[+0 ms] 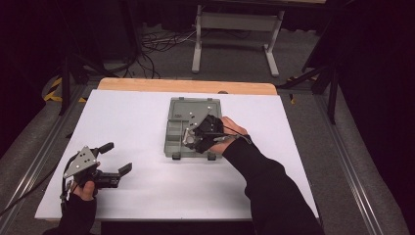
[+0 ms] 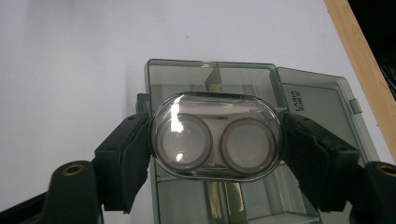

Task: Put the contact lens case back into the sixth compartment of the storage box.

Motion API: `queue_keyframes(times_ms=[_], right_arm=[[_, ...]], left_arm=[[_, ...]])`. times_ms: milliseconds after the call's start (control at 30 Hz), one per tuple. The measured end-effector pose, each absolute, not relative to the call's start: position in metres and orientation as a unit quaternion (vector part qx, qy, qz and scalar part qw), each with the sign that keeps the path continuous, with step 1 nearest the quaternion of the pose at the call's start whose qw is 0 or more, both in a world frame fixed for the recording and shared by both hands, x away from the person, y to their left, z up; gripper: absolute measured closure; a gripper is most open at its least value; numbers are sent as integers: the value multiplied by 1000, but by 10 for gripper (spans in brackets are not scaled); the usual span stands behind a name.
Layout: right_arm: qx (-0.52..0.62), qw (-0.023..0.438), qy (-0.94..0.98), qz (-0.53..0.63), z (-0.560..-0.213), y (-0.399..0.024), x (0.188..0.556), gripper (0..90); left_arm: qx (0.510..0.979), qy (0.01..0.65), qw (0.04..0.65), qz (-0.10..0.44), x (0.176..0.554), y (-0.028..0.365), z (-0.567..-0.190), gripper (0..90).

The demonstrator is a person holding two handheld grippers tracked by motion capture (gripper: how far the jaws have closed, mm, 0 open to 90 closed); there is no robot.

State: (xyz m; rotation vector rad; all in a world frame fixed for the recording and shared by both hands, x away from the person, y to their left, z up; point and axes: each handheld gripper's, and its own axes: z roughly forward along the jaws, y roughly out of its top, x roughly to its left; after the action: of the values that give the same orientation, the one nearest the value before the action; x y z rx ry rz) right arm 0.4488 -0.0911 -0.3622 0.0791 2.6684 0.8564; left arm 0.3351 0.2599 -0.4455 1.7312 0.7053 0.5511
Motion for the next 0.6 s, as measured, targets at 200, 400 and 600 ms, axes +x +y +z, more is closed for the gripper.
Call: queue_keyframes(times_ms=[200,400,600], right_arm=[[33,166,940,298,-369,-88,458,266],[36,164,943,288,-374,-85,465,266],[36,161,945,282,-377,-81,469,266]], left_arm=[[735,299,562,234,335,260,-445,34],[736,299,560,235,336,260,-446,34],[735,300,561,234,336,260,-446,34]])
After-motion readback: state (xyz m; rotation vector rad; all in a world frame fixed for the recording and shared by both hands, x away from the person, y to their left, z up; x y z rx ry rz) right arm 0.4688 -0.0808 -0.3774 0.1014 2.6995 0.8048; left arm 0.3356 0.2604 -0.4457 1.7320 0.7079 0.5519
